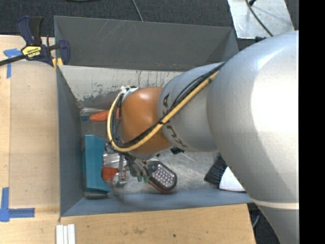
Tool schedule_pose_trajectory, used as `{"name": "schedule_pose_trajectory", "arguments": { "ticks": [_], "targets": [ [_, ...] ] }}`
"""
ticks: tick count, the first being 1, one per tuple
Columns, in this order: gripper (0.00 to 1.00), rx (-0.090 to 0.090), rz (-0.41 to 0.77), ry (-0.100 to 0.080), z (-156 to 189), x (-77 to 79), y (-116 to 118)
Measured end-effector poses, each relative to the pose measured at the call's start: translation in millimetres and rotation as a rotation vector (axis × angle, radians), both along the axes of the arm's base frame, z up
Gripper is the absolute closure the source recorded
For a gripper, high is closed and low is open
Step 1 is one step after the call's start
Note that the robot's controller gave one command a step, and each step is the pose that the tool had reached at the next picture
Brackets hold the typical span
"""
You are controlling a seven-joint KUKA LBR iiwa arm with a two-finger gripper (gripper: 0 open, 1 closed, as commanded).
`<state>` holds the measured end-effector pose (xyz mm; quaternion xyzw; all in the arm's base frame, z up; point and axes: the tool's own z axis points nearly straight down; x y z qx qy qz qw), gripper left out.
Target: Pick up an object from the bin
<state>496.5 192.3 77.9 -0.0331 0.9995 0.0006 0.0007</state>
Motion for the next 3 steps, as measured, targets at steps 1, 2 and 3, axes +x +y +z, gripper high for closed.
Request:
{"name": "schedule_pose_trajectory", "arguments": {
  "ticks": [1, 2, 3],
  "targets": [
    [1.0, 0.007, 0.021, 0.004, -2.0, 6.6, -3.9],
    [1.0, 0.007, 0.021, 0.004, -2.0, 6.6, -3.9],
    [1.0, 0.0, 0.103, -0.007, 162.4, 13.8, -17.7]
  ]
}}
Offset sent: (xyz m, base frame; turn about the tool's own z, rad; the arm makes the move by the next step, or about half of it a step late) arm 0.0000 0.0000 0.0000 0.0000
